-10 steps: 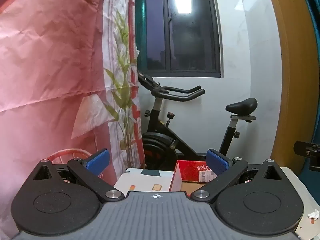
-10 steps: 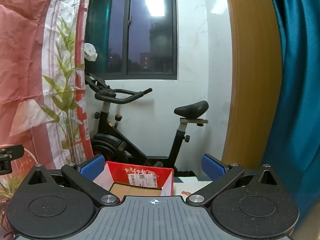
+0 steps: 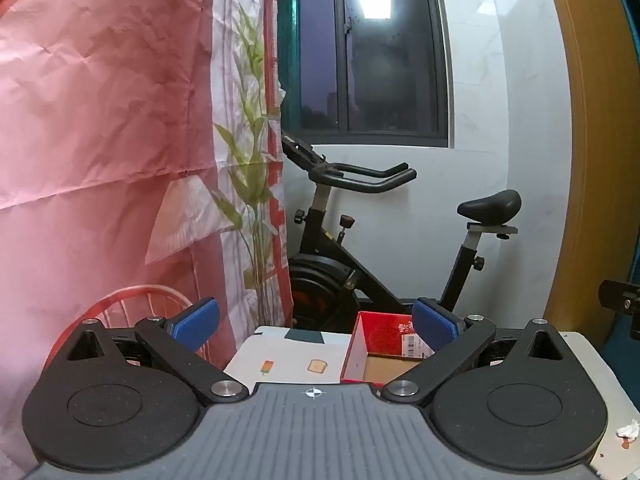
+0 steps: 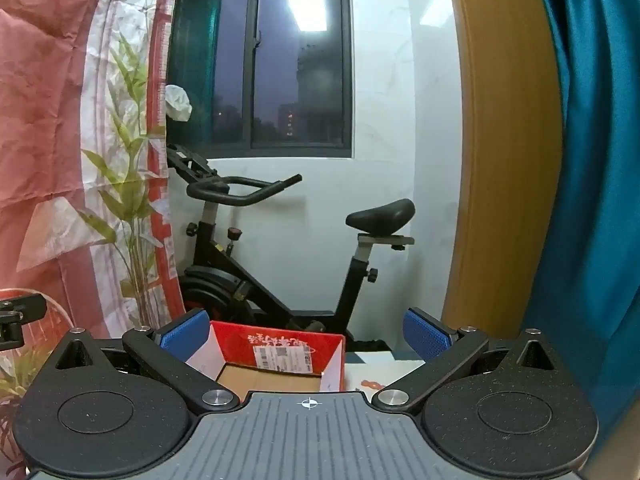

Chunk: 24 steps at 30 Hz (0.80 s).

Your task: Organize soft objects

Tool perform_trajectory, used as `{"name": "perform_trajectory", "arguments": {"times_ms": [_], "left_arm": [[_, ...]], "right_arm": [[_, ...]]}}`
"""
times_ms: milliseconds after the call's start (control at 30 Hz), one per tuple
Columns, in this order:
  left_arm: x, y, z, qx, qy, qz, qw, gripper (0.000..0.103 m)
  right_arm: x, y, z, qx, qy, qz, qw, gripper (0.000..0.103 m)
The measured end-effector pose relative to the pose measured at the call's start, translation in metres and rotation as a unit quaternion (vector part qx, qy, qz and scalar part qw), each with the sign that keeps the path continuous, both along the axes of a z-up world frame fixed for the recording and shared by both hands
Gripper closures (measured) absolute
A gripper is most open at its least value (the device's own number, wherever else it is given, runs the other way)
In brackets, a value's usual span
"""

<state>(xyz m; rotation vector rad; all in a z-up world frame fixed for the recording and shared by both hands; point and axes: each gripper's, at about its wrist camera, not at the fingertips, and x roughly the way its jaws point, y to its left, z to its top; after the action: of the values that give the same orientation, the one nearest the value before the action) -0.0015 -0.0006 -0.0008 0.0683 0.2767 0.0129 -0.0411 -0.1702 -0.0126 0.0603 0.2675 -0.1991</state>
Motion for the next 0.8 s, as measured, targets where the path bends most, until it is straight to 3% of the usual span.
{"name": "perform_trajectory", "arguments": {"times_ms": [800], "left_arm": [[0.004, -0.003, -0.002, 0.0, -0.002, -0.003, 1.0, 0.0]], "right_arm": [[0.004, -0.003, 0.001, 0.009, 0.009, -0.005, 1.0, 0.0]]}}
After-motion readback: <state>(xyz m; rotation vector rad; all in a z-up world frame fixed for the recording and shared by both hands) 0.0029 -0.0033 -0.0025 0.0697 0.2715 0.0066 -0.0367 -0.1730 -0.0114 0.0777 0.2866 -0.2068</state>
